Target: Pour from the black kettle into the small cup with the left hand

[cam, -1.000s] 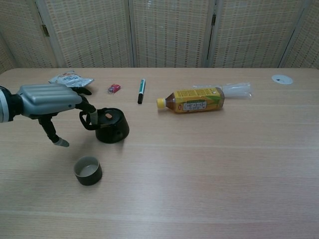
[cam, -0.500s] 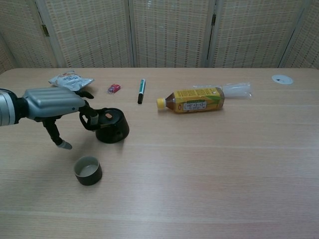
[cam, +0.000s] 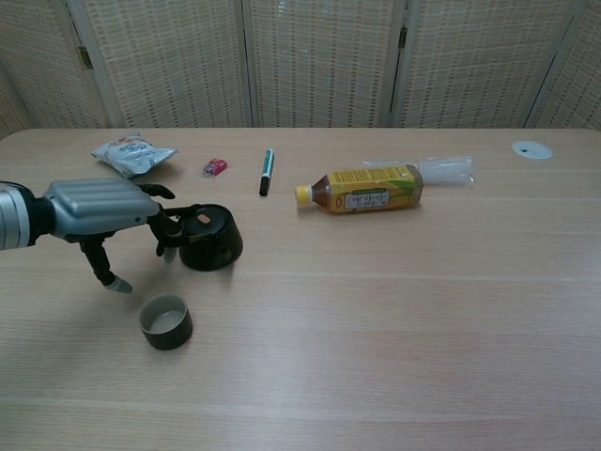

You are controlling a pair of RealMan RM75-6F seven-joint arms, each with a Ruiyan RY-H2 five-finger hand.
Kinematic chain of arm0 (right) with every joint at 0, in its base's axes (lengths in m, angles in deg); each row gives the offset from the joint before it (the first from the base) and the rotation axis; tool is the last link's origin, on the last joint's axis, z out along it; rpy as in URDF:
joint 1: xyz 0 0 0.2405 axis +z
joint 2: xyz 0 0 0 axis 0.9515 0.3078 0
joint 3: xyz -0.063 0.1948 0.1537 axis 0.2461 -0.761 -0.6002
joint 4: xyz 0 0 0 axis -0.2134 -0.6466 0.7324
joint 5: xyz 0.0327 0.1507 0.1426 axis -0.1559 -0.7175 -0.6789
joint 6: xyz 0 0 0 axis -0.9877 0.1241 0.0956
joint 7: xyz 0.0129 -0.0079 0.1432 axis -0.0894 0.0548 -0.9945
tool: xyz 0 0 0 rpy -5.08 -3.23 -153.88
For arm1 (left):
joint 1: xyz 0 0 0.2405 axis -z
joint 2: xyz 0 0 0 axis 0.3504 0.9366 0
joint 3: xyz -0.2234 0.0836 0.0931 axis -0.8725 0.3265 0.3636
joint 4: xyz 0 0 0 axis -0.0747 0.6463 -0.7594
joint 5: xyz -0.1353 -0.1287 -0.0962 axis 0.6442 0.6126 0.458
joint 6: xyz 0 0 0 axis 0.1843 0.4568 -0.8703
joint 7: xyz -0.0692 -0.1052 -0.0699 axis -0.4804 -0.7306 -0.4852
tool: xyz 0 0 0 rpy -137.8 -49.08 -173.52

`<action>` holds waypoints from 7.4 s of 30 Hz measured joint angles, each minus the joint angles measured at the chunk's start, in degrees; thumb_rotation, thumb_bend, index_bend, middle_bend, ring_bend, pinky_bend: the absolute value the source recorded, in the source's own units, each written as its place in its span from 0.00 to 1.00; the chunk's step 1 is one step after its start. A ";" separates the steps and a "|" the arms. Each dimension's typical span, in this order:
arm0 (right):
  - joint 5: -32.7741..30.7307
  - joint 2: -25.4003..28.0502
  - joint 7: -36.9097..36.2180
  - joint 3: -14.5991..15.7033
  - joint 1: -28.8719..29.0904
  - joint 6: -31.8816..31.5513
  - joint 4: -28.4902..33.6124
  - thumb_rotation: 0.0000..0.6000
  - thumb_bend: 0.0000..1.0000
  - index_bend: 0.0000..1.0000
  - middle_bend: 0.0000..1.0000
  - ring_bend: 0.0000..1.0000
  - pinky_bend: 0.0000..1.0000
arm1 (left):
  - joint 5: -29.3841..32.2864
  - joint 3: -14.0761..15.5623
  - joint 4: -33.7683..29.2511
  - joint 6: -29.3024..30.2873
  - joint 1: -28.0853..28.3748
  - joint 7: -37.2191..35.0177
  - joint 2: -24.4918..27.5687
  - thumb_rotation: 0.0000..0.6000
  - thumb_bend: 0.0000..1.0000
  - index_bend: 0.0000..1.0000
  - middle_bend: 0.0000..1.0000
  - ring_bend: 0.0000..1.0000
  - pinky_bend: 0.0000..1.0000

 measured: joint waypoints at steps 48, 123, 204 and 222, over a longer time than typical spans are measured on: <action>-1.53 -0.94 -1.76 -0.53 0.07 0.92 -2.13 1.00 0.31 0.09 0.16 0.26 0.07 | -1.38 -1.28 10.37 4.16 2.38 -16.30 -3.99 1.00 0.15 0.98 1.00 0.85 0.07; -0.42 -0.73 -2.19 -1.01 1.14 0.94 -2.14 1.00 0.31 0.09 0.18 0.26 0.07 | 7.76 -7.70 -12.65 9.90 -4.59 3.97 6.80 0.63 0.51 1.00 1.00 0.94 0.34; -0.23 -0.97 -2.94 -0.51 1.36 0.90 -2.61 1.00 0.31 0.09 0.19 0.27 0.07 | 1.37 -4.76 -23.13 16.30 -12.48 32.81 4.85 0.90 0.53 1.00 1.00 0.94 0.41; 0.01 -0.95 -2.91 -0.46 1.10 0.41 -2.50 1.00 0.31 0.09 0.19 0.27 0.07 | 0.15 -5.01 -22.28 17.38 -13.03 34.41 4.50 0.90 0.53 1.00 1.00 0.94 0.41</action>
